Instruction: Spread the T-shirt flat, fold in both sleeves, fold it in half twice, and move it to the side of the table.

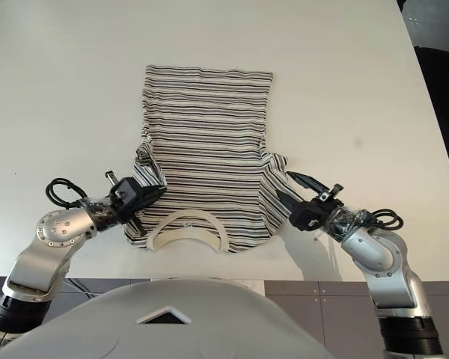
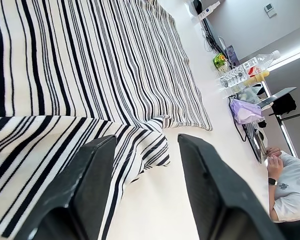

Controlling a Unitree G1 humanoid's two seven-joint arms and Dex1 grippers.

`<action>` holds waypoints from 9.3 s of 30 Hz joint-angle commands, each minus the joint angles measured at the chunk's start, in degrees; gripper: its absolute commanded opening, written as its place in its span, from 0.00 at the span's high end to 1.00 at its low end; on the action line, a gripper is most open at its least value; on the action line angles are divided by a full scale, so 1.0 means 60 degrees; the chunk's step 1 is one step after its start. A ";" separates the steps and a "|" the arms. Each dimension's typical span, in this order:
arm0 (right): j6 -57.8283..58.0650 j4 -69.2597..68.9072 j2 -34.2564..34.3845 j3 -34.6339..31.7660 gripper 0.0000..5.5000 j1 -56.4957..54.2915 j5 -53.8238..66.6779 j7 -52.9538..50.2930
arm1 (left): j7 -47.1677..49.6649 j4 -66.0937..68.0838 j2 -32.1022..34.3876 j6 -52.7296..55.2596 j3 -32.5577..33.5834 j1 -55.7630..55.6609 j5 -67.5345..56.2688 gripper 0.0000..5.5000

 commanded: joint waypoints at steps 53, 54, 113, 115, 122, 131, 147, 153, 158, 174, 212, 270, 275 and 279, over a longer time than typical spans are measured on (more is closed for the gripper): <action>0.8959 -0.1039 0.1827 -0.1126 0.59 0.0741 0.6070 -0.0968 | 0.0039 0.1948 0.0888 -0.7256 0.1031 0.3738 0.2281 0.80; 0.8943 -0.0987 0.1832 -0.1097 0.59 0.0706 0.5953 -0.0999 | 0.0026 0.1861 0.0901 -0.7222 0.1028 0.3772 0.2213 0.80; 0.7209 -0.4142 0.0667 0.2965 0.98 0.0476 -0.0007 -0.0212 | -0.0035 0.0568 0.0746 -0.6367 0.1311 0.3236 0.1402 0.79; 0.7113 -0.3935 0.0600 0.3191 0.98 0.0412 -0.0313 -0.0166 | -0.0015 0.0546 0.0738 -0.6357 0.1272 0.3230 0.1432 0.79; 0.6845 -0.3739 0.0734 0.3227 0.93 0.0287 -0.0646 -0.0204 | 0.0054 0.0500 0.0718 -0.6309 0.1218 0.3215 0.1519 0.79; 0.5683 -0.5413 0.0153 0.1656 0.84 0.1392 0.2776 0.1526 | 0.0550 0.0126 0.0377 -0.6757 0.1872 0.2814 0.1194 0.79; 0.0592 -0.1235 -0.0548 -0.2764 0.67 0.3020 0.1799 0.2384 | 0.1144 0.4513 0.1870 -1.5134 0.4678 0.3983 0.5175 0.64; 0.0424 -0.0946 -0.0476 -0.2300 0.63 0.2668 0.1066 0.2143 | 0.1476 0.5119 0.2029 -1.5876 0.4247 0.3532 0.6893 0.52; 0.0463 -0.1019 -0.0391 -0.2041 0.63 0.2620 0.0892 0.2002 | 0.1669 0.5044 0.2169 -1.5379 0.3819 0.3003 0.7134 0.52; 0.0520 -0.1206 -0.0488 -0.1742 0.63 0.2790 0.0513 0.1719 | 0.1330 0.5051 0.2426 -1.3515 0.0887 0.1392 0.7168 0.52; -0.2190 -0.1261 -0.1159 -0.0323 0.48 0.2195 -0.4366 -0.0145 | 0.3360 0.5994 0.4324 -1.3095 0.0384 0.1420 0.8042 0.98; -0.0413 -0.3817 -0.2815 -0.1990 0.98 0.2466 0.3169 0.2623 | 0.1197 0.0736 0.5723 -1.1982 0.2065 0.4495 -0.2062 0.98; 0.1481 -0.1728 -0.2563 0.0513 0.98 -0.2763 0.3248 0.3708 | 0.0997 0.2258 0.3974 -1.0042 0.1365 0.1588 -0.2261 0.98; 0.2688 0.0463 -0.1195 0.2437 0.98 -0.6636 0.2910 0.4866 | 0.0819 0.3267 0.2999 -0.8392 0.1060 0.0049 -0.2074 0.98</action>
